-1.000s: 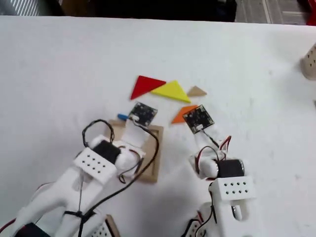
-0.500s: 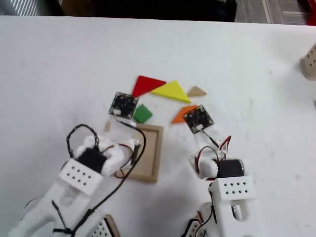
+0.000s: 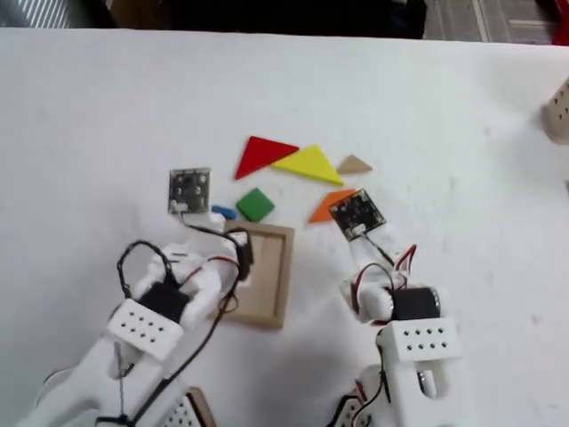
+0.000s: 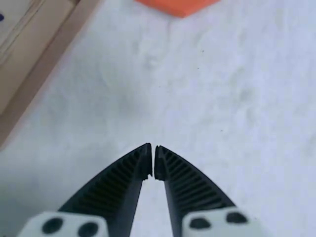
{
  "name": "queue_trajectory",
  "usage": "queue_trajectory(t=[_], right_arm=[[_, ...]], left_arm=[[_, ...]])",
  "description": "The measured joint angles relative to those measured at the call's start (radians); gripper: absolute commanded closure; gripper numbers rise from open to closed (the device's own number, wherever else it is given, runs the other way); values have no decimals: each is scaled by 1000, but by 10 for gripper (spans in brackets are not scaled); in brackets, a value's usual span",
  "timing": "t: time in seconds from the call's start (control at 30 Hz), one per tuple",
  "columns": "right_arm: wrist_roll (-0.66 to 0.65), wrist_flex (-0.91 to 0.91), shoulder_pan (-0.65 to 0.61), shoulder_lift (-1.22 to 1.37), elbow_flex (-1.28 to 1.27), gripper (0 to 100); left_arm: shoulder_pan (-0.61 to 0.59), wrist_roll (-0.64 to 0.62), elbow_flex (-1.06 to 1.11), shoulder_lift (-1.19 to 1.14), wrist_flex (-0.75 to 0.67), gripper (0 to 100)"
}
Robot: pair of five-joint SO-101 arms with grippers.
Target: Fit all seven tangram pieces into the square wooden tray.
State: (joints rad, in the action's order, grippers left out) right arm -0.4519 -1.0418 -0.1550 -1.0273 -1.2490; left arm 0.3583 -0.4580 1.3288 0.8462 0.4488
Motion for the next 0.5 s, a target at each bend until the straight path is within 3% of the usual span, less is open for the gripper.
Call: queue_trajectory(t=[0.3, 0.5], right_arm=[[0, 0, 0, 0, 0, 981], [0, 0, 0, 0, 0, 981]], left_arm=[[-6, -3, -115, -433, -40, 976], [18, 3, -150, -494, -2, 976]])
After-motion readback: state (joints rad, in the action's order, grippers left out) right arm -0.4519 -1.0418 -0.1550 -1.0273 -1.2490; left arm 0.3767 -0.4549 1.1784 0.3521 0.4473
